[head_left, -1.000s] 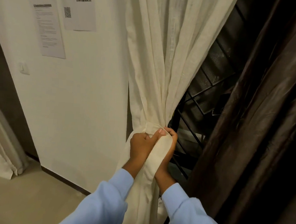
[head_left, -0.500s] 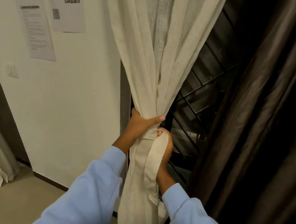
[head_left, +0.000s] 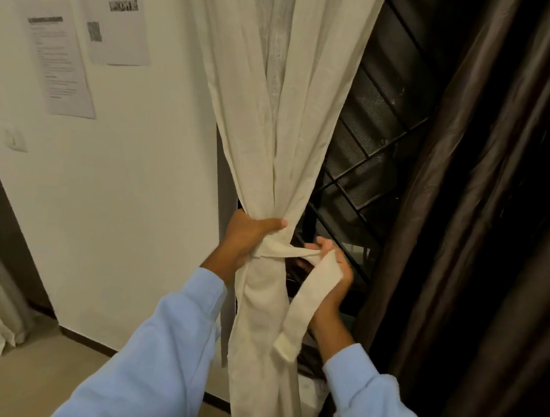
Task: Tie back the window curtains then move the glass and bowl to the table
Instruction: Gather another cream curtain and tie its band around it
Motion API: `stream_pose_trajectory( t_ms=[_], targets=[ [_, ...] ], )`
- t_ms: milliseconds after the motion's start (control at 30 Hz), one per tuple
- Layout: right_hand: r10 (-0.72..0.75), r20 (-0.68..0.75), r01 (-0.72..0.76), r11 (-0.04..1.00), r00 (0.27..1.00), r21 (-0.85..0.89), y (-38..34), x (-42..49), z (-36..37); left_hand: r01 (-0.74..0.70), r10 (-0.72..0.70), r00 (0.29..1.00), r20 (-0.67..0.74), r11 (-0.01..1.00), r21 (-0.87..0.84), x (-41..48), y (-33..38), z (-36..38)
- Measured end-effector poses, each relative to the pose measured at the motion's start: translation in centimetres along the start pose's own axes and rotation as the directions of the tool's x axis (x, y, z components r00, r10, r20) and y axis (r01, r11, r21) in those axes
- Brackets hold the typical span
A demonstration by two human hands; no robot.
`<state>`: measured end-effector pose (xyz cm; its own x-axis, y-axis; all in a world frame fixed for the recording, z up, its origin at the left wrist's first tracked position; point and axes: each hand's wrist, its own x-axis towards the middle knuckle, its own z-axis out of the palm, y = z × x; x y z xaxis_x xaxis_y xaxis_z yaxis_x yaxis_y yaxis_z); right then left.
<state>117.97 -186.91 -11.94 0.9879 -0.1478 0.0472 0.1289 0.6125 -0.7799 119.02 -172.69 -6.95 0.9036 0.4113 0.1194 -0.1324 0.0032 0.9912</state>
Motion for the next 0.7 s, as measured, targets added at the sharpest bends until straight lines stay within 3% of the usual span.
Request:
stream_pose_trajectory(
  t_ms=[100, 233, 300, 367, 467, 600, 700],
  targets=[
    [0.080, -0.162, -0.084, 0.996, 0.984, -0.015, -1.9, 2.5, -1.8, 0.004, -0.004, 1.000, 0.017, 1.000, -0.021, 0.0, -0.1, -0.8],
    [0.248, -0.028, -0.250, 0.963, 0.968, -0.103, -2.6, 5.8, -3.5, 0.023, -0.021, 0.998, 0.053, 1.000, -0.021, 0.0, -0.3, -1.2],
    [0.344, -0.022, -0.344, 0.936, 0.939, -0.068, -2.4, 7.1, -3.7, 0.007, -0.006, 0.998, 0.063, 1.000, -0.012, -0.2, -0.2, -1.0],
    [0.499, -0.042, -0.494, 0.865, 0.866, 0.092, -1.3, 7.2, -4.0, -0.021, 0.020, 0.999, 0.034, 0.999, 0.032, -0.3, -0.2, -0.7],
    [0.731, -0.031, -0.687, 0.654, 0.681, 0.316, 0.6, 4.6, -4.5, -0.096, 0.102, 0.994, -0.039, 0.987, 0.126, -0.6, -0.2, -0.2],
    [0.775, 0.183, -0.792, 0.560, 0.605, 0.244, 2.5, 1.1, -3.9, -0.152, 0.171, 0.982, -0.076, 0.966, 0.207, -0.4, -0.6, 0.3],
    [0.730, 0.260, -0.769, 0.633, 0.632, 0.091, 2.0, 1.0, -2.0, -0.158, 0.180, 0.980, -0.087, 0.963, 0.218, -0.4, -0.6, 0.5]
  ],
)
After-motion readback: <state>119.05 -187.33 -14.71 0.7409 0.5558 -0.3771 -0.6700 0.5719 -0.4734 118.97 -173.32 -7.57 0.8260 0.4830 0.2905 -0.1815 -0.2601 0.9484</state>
